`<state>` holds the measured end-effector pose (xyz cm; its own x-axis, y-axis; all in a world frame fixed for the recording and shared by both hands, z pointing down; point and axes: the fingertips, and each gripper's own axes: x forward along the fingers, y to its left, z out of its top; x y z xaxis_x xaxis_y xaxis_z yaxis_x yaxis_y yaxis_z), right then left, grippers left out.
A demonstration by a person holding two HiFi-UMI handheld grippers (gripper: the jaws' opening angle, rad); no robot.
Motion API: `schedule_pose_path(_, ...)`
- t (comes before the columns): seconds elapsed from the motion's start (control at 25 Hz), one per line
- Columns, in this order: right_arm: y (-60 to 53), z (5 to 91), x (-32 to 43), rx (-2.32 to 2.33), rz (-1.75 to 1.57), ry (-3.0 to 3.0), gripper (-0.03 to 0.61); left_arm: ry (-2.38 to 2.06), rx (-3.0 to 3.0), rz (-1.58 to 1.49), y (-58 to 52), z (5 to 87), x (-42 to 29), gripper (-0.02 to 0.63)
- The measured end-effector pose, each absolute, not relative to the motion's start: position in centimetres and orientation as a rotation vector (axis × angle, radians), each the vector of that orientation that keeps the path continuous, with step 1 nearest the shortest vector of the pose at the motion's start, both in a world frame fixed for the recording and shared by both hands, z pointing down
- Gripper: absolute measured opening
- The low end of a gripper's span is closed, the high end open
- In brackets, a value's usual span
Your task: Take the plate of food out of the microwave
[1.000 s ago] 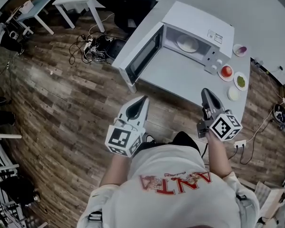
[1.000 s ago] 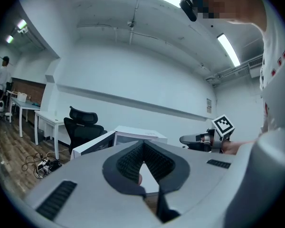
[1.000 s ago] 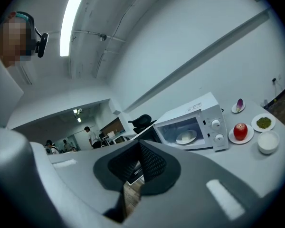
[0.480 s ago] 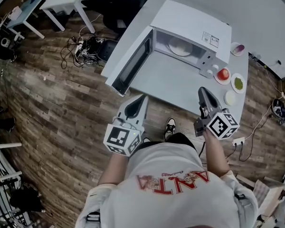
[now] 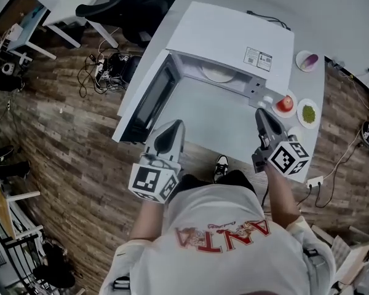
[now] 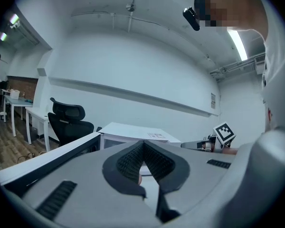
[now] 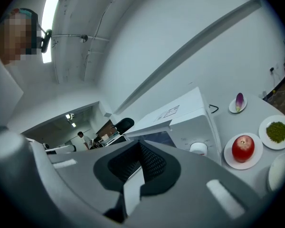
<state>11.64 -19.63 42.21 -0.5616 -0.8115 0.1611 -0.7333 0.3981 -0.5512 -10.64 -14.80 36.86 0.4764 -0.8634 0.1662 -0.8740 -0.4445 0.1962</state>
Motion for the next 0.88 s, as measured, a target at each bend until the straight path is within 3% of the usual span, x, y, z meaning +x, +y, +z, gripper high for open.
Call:
schedule_pose_path(0.36,-21.1,44.2,9.3,-1.401,-0.983,2.486,0.003,-1.398,2.460,0.063,-17.8,38.5,-10.6,0.009)
schedule_pose_path(0.72,-24.6,52.2,7.4,-1.402,-1.445,1.925,0.008,-1.294,2.462,0.065,-18.6,40.0,-12.2,0.009)
schedule_pose_path(0.88,-26.8,55.0,6.2,-1.341,-1.553,1.757,0.057,-1.273,2.457,0.072,-18.7,40.9,-11.8,0.009)
